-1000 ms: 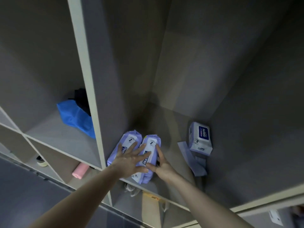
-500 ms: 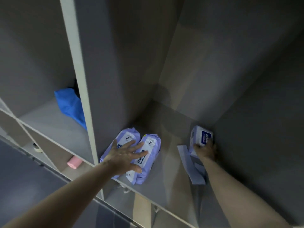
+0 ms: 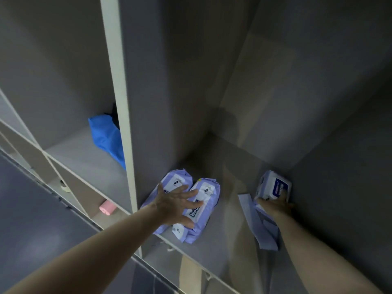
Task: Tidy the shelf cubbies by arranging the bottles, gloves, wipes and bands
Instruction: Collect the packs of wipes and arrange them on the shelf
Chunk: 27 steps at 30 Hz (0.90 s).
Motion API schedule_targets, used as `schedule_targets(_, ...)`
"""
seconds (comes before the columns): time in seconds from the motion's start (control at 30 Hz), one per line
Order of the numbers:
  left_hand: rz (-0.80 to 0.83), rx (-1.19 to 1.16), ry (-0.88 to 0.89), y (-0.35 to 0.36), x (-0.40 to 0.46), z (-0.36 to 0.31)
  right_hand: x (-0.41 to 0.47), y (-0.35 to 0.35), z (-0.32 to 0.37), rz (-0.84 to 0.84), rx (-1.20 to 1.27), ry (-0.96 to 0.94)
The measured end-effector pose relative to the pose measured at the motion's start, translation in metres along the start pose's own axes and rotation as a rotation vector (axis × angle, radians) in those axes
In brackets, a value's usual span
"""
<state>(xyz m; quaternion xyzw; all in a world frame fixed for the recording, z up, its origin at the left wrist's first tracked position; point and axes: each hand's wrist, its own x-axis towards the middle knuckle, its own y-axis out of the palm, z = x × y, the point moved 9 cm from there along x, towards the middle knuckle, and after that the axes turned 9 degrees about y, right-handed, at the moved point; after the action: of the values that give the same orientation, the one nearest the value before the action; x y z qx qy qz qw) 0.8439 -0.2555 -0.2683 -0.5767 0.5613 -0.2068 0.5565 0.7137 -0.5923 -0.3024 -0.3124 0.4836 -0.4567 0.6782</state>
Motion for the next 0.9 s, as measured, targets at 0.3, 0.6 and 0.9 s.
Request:
schedule_targets(0.3, -0.007, 0.000, 0.000, -0.003, -0.002, 0.000, -0.054, -0.091, 0.058, -0.007, 0.020, -0.114)
schedule_targets(0.6, -0.123, -0.204, 0.002, -0.005, -0.006, -0.001, -0.138, -0.052, 0.061, 0.433, -0.040, -0.403)
schedule_targets(0.9, -0.112, -0.226, 0.017, 0.000, -0.011, -0.002, -0.151, 0.012, 0.051, 0.398, 0.268, -0.339)
